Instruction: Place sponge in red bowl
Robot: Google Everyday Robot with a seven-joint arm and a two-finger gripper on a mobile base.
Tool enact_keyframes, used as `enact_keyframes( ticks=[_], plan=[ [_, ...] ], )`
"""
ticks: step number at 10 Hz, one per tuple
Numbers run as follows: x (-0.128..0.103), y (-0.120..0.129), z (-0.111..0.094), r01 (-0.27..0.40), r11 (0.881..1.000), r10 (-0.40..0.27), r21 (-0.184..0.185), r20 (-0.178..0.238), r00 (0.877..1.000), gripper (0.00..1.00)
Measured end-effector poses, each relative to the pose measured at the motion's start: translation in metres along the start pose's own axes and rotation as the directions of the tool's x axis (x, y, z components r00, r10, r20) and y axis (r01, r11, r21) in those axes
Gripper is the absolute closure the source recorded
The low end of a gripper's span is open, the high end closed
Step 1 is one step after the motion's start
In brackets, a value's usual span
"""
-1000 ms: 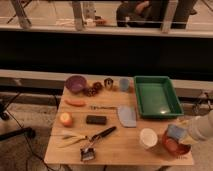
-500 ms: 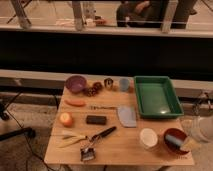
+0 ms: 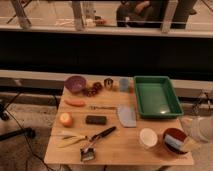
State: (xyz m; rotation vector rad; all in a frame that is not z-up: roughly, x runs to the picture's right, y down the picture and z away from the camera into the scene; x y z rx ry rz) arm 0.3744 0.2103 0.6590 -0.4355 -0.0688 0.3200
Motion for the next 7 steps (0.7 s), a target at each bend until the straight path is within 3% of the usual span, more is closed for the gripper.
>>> enact_keyframes(
  ticks=[2,5,7],
  plan=[
    [0.003,0.007,0.008,0.002,1.0,-0.002,-0.012,-0.005,1.0,0.52],
    [0.003,0.012,0.018,0.002,1.0,-0.002,-0.025,-0.011,1.0,0.41],
    [0.003,0.017,0.018,-0.001,0.999,0.001,-0.04,-0.011,1.0,0.46]
  ],
)
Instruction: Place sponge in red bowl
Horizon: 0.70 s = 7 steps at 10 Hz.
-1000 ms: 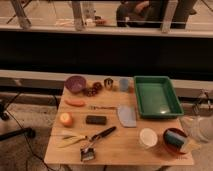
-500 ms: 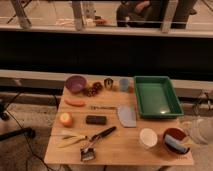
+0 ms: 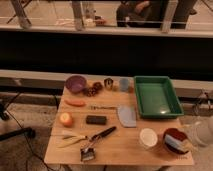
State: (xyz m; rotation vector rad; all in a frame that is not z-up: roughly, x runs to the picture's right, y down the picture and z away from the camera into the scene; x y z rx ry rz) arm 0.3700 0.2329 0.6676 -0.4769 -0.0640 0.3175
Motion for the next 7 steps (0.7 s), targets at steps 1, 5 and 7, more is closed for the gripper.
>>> enact_keyframes(
  ticks=[1,5,7],
  plan=[
    [-0.0024,0.0011,0.0009,0.001,1.0,-0.001,-0.004,-0.001,1.0,0.51],
    [-0.0028,0.0049,0.009,0.006,1.0,-0.006,-0.019,-0.007,1.0,0.53],
    [-0.0037,0.0048,0.003,0.027,0.999,-0.027,-0.019,-0.006,1.0,0.63]
  ],
)
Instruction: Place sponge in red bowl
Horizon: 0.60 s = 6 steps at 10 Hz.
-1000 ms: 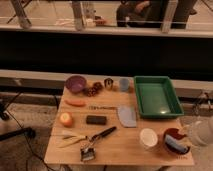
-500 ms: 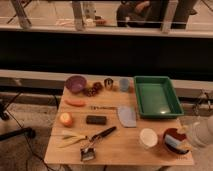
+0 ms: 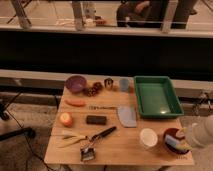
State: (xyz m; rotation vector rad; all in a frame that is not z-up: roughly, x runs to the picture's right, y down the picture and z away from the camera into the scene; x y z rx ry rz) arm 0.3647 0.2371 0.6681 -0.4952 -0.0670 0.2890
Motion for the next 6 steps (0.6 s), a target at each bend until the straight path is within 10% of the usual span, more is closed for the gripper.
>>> enact_keyframes(
  ticks=[2,6],
  plan=[
    [-0.01,-0.004,-0.017,0.016,1.0,-0.016,0.015,0.011,1.0,0.8],
    [-0.018,-0.001,-0.014,0.033,0.999,-0.033,0.007,0.006,0.999,0.83]
  ],
)
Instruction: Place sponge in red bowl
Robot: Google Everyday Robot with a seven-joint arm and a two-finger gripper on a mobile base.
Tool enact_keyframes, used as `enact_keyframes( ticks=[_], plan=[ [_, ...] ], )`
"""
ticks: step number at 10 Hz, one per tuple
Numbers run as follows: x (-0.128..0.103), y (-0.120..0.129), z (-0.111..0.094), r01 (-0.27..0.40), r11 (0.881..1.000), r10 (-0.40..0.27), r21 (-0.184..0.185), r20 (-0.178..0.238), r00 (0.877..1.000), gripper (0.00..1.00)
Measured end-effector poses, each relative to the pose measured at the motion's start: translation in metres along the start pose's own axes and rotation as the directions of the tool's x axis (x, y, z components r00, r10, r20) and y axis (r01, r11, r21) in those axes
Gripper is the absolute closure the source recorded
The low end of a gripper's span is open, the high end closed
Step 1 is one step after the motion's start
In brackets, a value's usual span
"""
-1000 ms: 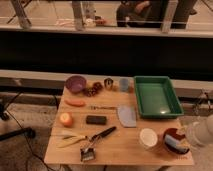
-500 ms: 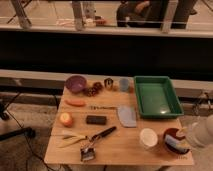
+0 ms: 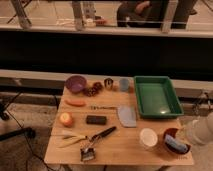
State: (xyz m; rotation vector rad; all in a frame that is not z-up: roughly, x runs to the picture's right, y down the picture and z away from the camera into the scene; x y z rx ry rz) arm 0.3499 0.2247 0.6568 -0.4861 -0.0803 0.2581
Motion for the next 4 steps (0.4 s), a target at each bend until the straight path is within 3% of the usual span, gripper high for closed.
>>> enact_keyframes(
  ticks=[2,4],
  plan=[
    [0.012,0.0036,0.013,-0.005,1.0,0.005,-0.003,-0.003,1.0,0.83],
    [0.006,0.004,0.0118,0.004,1.0,-0.004,-0.004,0.002,1.0,0.81]
  ],
)
